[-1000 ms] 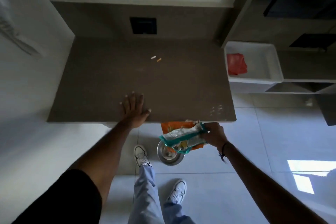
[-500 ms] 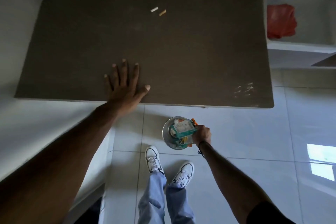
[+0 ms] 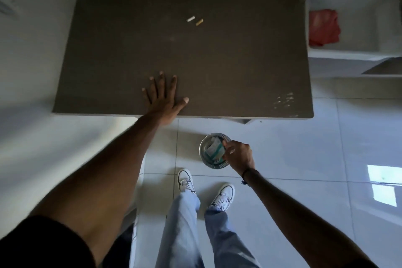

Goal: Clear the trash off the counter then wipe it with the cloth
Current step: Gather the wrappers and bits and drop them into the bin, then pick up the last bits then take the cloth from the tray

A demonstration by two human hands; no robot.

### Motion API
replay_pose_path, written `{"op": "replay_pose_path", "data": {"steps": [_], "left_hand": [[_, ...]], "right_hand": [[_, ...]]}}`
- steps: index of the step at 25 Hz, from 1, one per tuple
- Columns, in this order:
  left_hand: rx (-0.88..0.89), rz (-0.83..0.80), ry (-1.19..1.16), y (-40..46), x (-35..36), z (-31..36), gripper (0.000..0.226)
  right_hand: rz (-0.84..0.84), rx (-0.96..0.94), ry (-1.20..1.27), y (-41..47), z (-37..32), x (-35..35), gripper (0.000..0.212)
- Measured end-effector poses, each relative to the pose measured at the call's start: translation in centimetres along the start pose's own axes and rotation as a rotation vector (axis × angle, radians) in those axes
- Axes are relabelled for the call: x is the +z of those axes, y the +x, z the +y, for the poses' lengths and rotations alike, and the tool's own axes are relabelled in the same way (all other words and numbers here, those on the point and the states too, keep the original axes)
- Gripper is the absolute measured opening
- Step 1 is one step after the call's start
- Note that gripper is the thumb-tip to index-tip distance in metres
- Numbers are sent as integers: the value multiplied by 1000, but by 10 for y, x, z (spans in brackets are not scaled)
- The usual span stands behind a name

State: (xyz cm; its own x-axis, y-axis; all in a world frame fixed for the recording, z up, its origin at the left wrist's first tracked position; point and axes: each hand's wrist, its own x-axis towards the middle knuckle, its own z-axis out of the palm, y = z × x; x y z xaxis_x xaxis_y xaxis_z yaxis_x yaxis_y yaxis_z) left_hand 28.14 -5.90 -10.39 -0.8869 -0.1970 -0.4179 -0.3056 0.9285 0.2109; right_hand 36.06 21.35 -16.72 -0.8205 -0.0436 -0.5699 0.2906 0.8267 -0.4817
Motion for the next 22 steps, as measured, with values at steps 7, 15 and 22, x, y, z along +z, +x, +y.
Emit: {"op": "replay_pose_path", "data": {"steps": [7,15,22], "left_hand": [[63,83,54,-1,-40,10,80],[143,165,-95,127,-113,35,59],[286,226,-104,217,-129,64,30]], "right_hand": [[402,-406,161,15,-125,-87,10],[295,-89,108,149,-240,-127,53],[358,-141,-95,228,-299,-148,32]]}}
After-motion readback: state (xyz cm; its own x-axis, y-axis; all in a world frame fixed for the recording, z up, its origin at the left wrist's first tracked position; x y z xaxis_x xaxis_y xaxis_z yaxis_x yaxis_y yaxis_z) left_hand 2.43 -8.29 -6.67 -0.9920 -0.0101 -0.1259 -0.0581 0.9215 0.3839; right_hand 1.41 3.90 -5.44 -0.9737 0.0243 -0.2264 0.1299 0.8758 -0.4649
